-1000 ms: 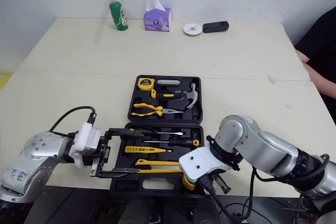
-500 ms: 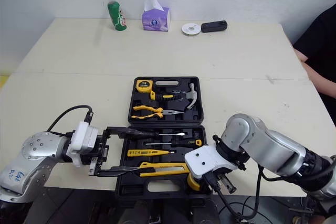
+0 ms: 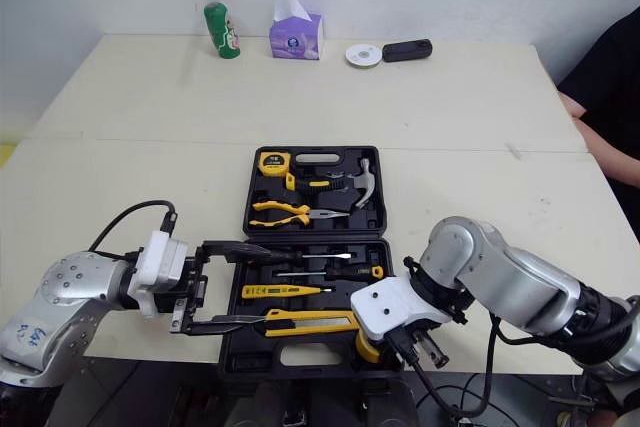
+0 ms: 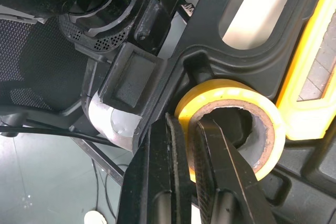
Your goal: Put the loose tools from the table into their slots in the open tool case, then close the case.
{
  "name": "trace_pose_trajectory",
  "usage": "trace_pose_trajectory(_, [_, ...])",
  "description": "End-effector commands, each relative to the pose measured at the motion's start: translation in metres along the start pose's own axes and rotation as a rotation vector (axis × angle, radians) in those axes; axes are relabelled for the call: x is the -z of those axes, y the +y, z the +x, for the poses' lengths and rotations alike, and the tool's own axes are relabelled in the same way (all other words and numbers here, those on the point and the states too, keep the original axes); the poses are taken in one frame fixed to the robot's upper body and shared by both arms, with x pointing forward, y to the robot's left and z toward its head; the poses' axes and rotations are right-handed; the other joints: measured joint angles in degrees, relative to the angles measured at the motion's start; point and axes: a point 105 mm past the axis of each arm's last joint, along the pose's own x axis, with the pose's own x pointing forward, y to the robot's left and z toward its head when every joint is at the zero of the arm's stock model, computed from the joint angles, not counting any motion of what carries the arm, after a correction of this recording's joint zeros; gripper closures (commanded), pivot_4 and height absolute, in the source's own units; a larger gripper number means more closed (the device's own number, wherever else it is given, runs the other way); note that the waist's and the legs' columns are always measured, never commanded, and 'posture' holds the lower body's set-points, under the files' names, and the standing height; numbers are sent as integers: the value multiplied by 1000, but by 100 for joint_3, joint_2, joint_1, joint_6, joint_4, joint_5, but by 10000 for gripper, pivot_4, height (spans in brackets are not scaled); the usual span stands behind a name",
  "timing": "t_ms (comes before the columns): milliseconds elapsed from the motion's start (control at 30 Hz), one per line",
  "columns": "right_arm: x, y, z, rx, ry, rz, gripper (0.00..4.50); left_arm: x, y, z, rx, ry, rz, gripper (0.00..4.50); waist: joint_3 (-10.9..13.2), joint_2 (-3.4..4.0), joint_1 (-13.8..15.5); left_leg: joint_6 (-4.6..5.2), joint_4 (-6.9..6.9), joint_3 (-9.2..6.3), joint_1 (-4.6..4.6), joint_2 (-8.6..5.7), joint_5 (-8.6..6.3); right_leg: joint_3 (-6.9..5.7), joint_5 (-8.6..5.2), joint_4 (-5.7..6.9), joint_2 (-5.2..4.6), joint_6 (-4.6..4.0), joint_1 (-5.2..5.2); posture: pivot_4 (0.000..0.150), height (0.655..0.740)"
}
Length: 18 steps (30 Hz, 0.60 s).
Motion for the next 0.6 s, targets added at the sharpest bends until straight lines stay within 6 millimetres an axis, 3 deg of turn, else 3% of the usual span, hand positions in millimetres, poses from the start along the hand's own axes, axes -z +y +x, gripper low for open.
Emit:
trace_pose_trajectory(33, [5,13,2,-90,0,40,40388,-6,1,0,-5,-10,39,0,0,0,1,-1,0,0,0,0,-1,0,0,0,0,0,0,1500,7400])
trace_pose_trajectory(200, [2,7,2,-51,-21,-10,17140,-5,2,-3,-9,-5,38,0,1,-1,9,-1,0,0,-1,-1,-5,-1,0,-4,0,0,2,1500,7400])
trace_pose_trajectory(600, [-15,15,-23,-46,-121,0,17140,0,3,-6,-7,11,40,0,2,0,5,-3,-1,-3,-1,1,-7,-3,0,-4,0,0,0,1500,7400])
